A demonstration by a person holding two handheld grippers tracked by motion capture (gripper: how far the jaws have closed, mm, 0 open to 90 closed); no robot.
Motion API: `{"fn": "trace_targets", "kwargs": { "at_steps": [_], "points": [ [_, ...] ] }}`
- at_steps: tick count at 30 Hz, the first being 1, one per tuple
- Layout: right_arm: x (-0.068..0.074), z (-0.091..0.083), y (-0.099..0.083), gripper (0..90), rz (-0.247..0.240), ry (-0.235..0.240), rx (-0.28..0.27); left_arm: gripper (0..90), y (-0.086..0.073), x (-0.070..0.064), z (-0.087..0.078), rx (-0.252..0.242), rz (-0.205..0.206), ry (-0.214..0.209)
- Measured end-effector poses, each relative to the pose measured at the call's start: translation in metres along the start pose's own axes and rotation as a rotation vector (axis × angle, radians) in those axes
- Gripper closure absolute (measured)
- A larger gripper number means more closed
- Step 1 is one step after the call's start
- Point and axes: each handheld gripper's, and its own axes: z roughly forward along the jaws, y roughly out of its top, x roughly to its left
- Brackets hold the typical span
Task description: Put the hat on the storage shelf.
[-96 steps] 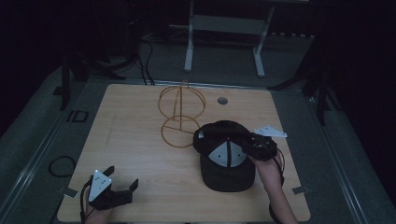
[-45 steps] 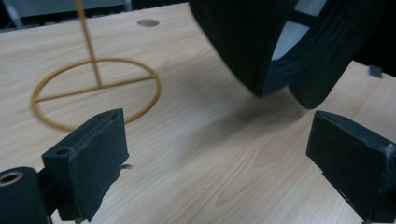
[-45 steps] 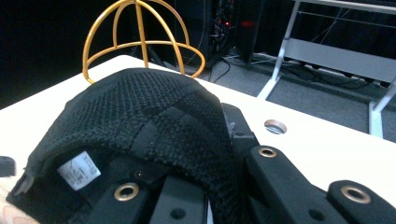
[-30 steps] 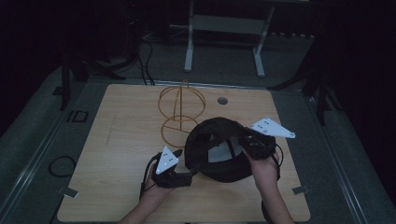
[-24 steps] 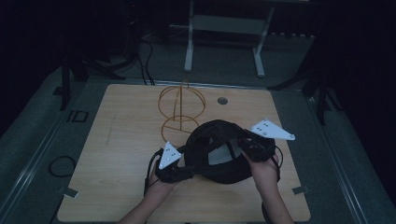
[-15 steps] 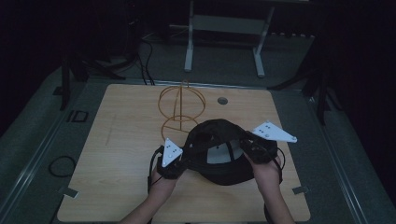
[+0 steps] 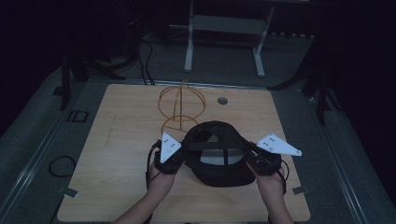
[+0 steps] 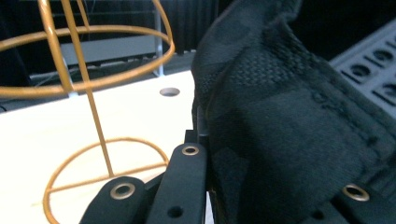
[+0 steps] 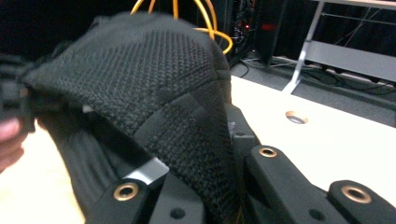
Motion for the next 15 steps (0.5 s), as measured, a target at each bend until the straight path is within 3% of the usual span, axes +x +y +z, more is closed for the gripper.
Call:
{"fn": "trace_targets", "kwargs": {
  "at_steps": [9,11,15],
  "points": [
    [0.000,-0.010,-0.015,85.4,0.027,0.037,-0.013,88.9,0.020,-0.008,-0.005,-0.015,0.040,-0.030],
    [-0.001,-0.013,-0.017,77.1,0.042,0.059,-0.010,89.0,0.027,-0.011,-0.007,-0.025,0.055,-0.036],
    [-0.002,-0.018,-0.023,71.5,0.043,0.071,-0.012,89.0,0.037,-0.017,-0.009,-0.035,0.083,-0.052]
  ]
}}
